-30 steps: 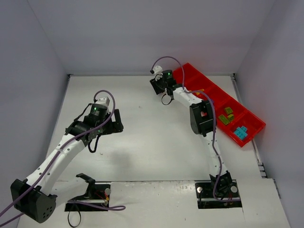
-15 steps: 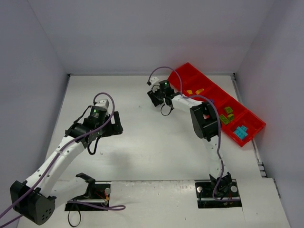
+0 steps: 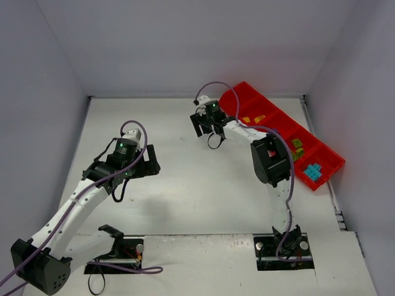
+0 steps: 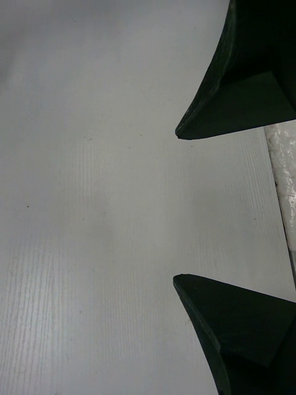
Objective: Sort the legos into containers by color
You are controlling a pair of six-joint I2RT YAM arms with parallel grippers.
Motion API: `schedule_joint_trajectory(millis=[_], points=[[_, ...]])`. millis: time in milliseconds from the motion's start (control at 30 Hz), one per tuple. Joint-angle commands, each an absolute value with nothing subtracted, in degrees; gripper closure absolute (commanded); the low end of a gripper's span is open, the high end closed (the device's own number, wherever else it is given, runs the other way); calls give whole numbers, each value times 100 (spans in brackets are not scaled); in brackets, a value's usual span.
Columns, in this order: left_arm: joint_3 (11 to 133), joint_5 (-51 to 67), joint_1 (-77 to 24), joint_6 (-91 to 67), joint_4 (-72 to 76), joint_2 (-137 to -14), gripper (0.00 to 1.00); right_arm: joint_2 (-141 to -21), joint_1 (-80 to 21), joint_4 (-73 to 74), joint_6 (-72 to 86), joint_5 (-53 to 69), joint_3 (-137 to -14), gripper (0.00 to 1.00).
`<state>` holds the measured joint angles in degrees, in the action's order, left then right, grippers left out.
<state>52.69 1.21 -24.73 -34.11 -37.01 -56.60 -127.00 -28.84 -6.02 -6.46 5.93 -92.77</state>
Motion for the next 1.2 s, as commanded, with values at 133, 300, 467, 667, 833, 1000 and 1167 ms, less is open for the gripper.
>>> schedule_joint_trajectory(millis=[133,300,467,667,833,1000,1167], points=[[5405,105,-2478,-3480,-3568,-5563,16,-13130,-2909,-686,834,18,-10291,31],[5449,70,-2470,-3489,-3656,-5537,16,-13622,-2918,-598,1362,-369,-10854,31],[5432,97,-2479,-3533,-3718,-5502,16,-13992,-2927,-510,1827,-606,-11355,30],[5440,62,-2470,-3533,-3788,-5449,16,-14352,-2979,-466,2162,-851,-11681,28],[5405,79,-2479,-3542,-3832,-5405,16,-14476,-2988,-396,2487,-1310,-11698,30],[5344,97,-2470,-3568,-3832,-5335,16,-14677,-2979,-220,2619,-1608,-11961,48],[5300,97,-2478,-3604,-3850,-5256,16,-14801,-2979,-202,2418,-1460,-12173,80]])
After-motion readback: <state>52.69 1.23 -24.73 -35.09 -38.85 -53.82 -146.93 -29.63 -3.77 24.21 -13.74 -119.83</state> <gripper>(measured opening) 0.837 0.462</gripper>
